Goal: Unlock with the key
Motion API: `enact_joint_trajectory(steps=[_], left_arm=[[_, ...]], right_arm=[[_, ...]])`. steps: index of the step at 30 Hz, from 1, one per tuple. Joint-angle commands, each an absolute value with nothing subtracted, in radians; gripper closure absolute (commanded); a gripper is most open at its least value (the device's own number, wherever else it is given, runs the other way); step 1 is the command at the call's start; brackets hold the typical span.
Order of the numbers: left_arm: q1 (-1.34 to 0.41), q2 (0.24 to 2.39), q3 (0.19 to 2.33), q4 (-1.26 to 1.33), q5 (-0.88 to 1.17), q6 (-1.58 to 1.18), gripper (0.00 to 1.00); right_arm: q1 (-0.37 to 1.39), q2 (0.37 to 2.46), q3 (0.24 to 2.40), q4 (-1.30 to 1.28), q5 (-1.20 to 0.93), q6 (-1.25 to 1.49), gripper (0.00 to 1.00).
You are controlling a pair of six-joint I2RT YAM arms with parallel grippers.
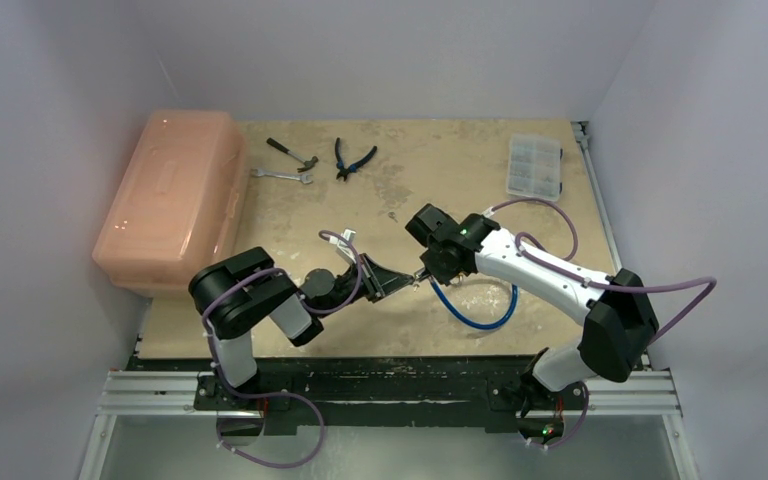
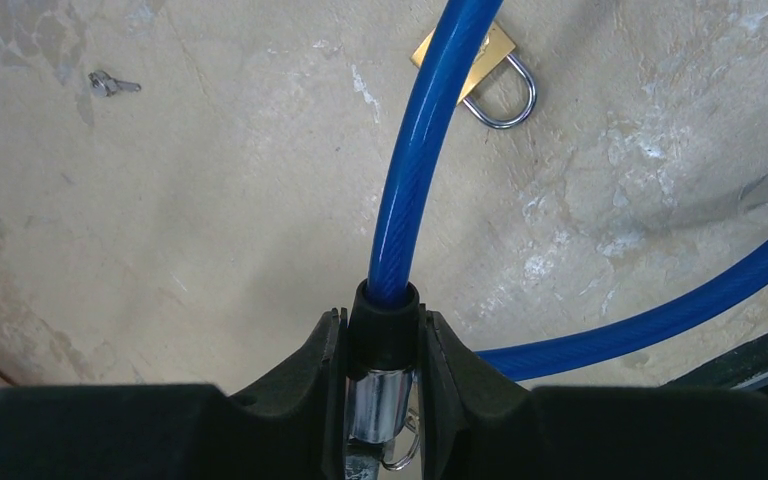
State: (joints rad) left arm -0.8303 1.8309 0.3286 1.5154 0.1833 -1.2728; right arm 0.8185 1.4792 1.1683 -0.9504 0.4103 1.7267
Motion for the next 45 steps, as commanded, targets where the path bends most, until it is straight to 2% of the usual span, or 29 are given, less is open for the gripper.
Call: enact_joint_trajectory(steps=[1, 4, 9, 11, 15, 23, 28, 31, 37, 45], left_arm=[[-0.827, 1.822, 0.325, 1.506, 0.178, -1.217, 0.99], [-0.827, 1.771, 0.328, 1.426, 0.176, -1.169, 0.85], [-0.827, 1.694, 0.304, 1.335, 0.164, -1.125, 0.50], [-0.827, 1.679, 0.285, 1.336, 0.165, -1.128, 0.41], [-0.827, 1.643, 0.245, 1.338, 0.167, -1.145, 0.39], [-0.827, 1.517, 0.215, 1.234, 0.159, -1.126, 0.43], [-0.827, 1.369, 0.243, 1.071, 0.172, -1.030, 0.38], [-0.828, 1.257, 0.287, 0.809, 0.124, -0.928, 0.36], [-0.827, 1.164, 0.338, 0.603, 0.105, -0.813, 0.46], [-0.853, 1.195, 0.379, 0.596, 0.139, -0.750, 0.58]], right_arm=[[0.862, 1.430, 1.204, -0.874, 0.307, 1.752, 1.00], [0.863, 1.438, 1.206, -0.882, 0.307, 1.757, 1.00], [0.862, 1.431, 1.204, -0.904, 0.305, 1.779, 1.00], [0.862, 1.427, 1.204, -0.902, 0.297, 1.781, 1.00], [0.862, 1.419, 1.203, -0.903, 0.310, 1.782, 1.00], [0.862, 1.435, 1.203, -0.910, 0.307, 1.782, 1.00], [0.862, 1.439, 1.198, -0.910, 0.310, 1.782, 1.00], [0.862, 1.437, 1.195, -0.910, 0.312, 1.782, 1.00], [0.862, 1.432, 1.188, -0.896, 0.310, 1.782, 1.00], [0.862, 1.431, 1.188, -0.897, 0.306, 1.779, 1.00]])
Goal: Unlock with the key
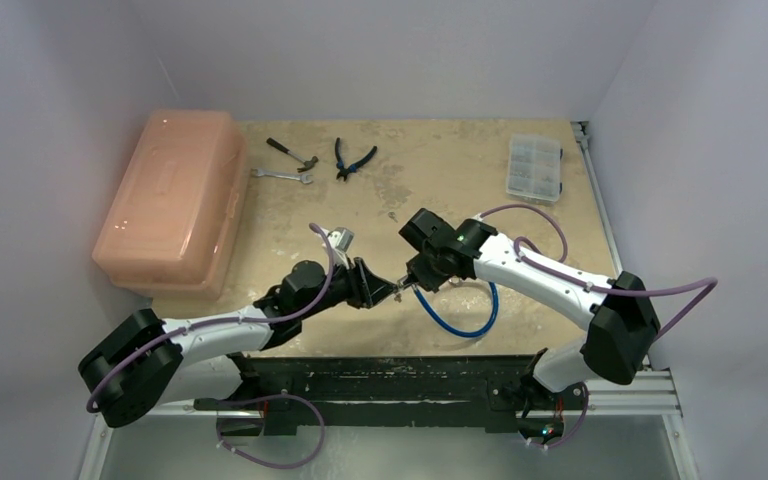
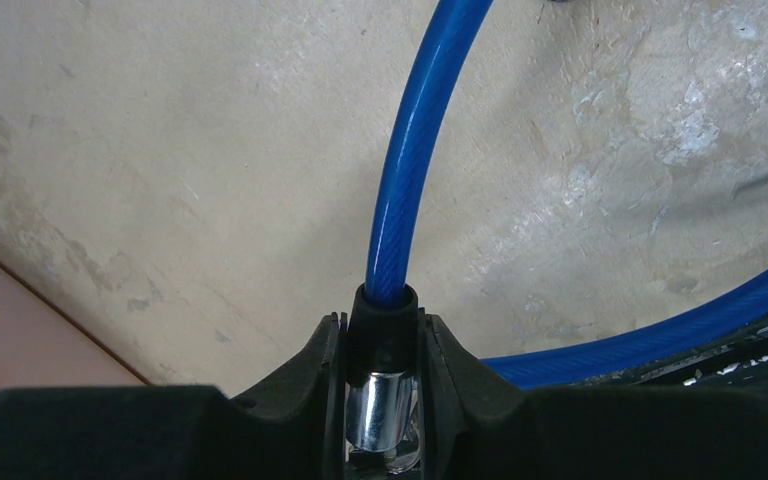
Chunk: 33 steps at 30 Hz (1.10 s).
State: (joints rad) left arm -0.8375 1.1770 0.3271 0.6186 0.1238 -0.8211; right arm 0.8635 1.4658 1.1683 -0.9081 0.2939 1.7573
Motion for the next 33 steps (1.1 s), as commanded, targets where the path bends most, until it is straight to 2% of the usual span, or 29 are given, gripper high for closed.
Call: enact_joint_trajectory(steps=[1, 6, 15, 19, 33], left_arm=[[-0.856, 1.203, 0.386, 0.599, 0.145, -0.744, 0.58], [-0.871, 1.239, 0.411, 0.611, 0.153, -0.735, 0.63], [-0.875, 1.254, 0.421, 0.600, 0.150, -0.721, 0.94], [-0.886, 1.260, 0.423, 0.614, 0.142, -0.702, 1.00], [-0.959, 1.163, 0.516, 0.400, -0.017, -0.283, 1.00]], right_arm=[[0.862, 1.430, 1.187, -0.897, 0.307, 1.779, 1.00], [0.862, 1.425, 1.181, -0.894, 0.306, 1.778, 1.00], [0.862, 1.418, 1.177, -0.890, 0.305, 1.776, 1.00], [0.862, 1.417, 1.175, -0.889, 0.302, 1.775, 1.00], [0.862, 1.455, 1.220, -0.947, 0.294, 1.761, 1.00]])
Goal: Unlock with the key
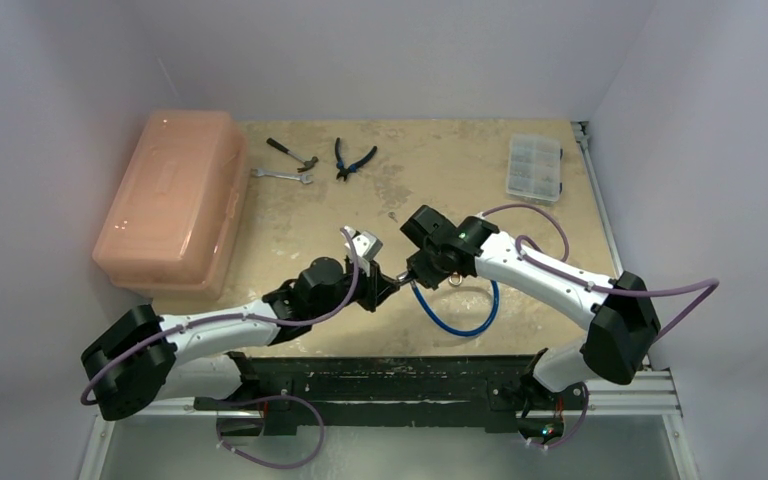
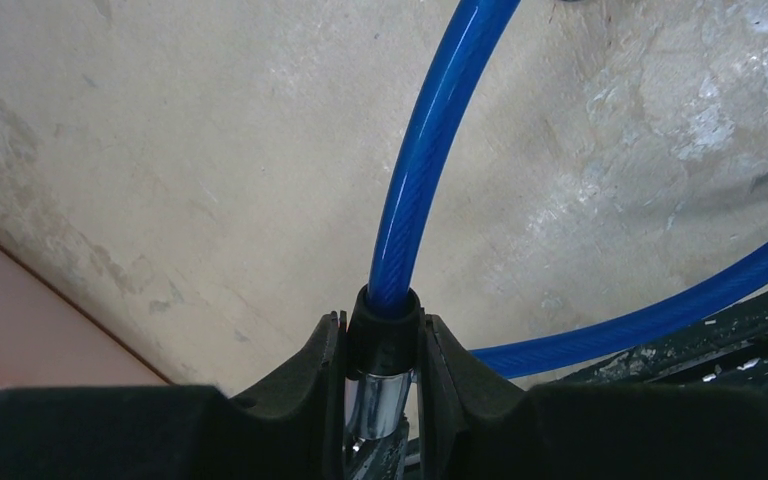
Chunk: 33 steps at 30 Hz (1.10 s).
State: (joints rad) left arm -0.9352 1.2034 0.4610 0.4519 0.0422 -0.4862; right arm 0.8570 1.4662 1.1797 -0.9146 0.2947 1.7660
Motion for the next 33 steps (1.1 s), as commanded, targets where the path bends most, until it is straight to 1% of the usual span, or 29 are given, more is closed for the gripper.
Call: enact_joint_trajectory(steps=[1, 9, 18, 33], left_arm=[[-0.971, 1.158, 0.520, 0.387, -0.034, -0.252, 1.00], [-1.077, 1.151, 0.545, 0.338, -0.131, -0.036, 1.00], [-1.212, 1.204, 0.588, 0.281, -0.320, 0.181, 1.00], [-1.280, 1.269, 0.633, 0.204, -0.495, 0.365, 1.00]], right_arm=[[0.862, 1.455, 1.221, -0.948, 0.294, 1.760, 1.00], [0.862, 1.472, 1.246, -0.971, 0.301, 1.751, 1.00], [0.862, 1.491, 1.271, -0.993, 0.296, 1.738, 1.00], [0.862, 1.503, 1.287, -1.004, 0.302, 1.723, 1.00]])
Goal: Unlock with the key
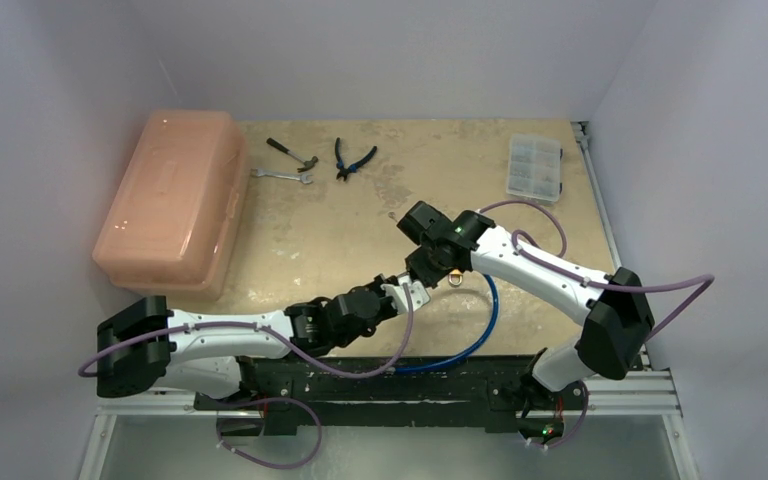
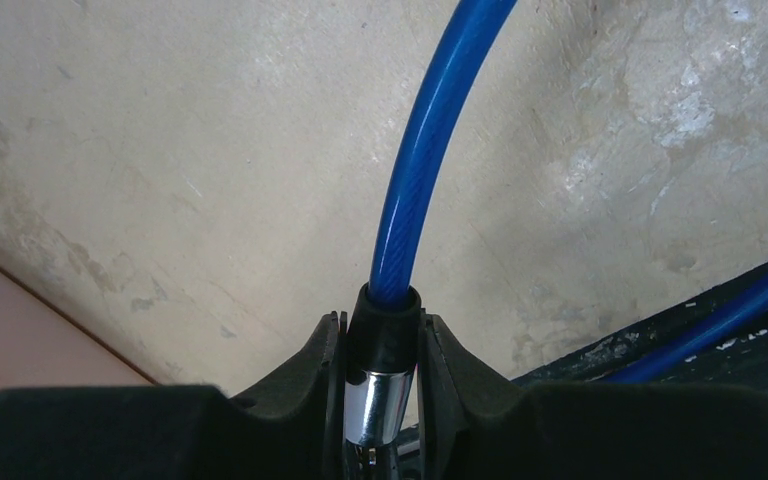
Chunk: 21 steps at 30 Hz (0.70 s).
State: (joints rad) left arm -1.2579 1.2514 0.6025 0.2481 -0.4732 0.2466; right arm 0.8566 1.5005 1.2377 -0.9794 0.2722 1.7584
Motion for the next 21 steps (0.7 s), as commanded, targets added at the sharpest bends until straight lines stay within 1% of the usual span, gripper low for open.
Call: enact_joint_trajectory(steps=[1, 12, 21], left_arm=[[-1.284, 1.271, 0.632, 0.203, -0.507, 0.378, 1.00], [-1.297, 1.268, 0.613, 0.209, -0.542, 0.391, 1.00], [-1.350, 1.276, 0.585, 0.235, -0.660, 0.526, 1.00]], right_arm=[[0.862, 1.502, 1.287, -1.004, 0.302, 1.723, 1.00], [0.861, 1.503, 1.285, -1.005, 0.302, 1.724, 1.00], [0.861, 1.504, 1.285, -1.014, 0.300, 1.724, 1.00]])
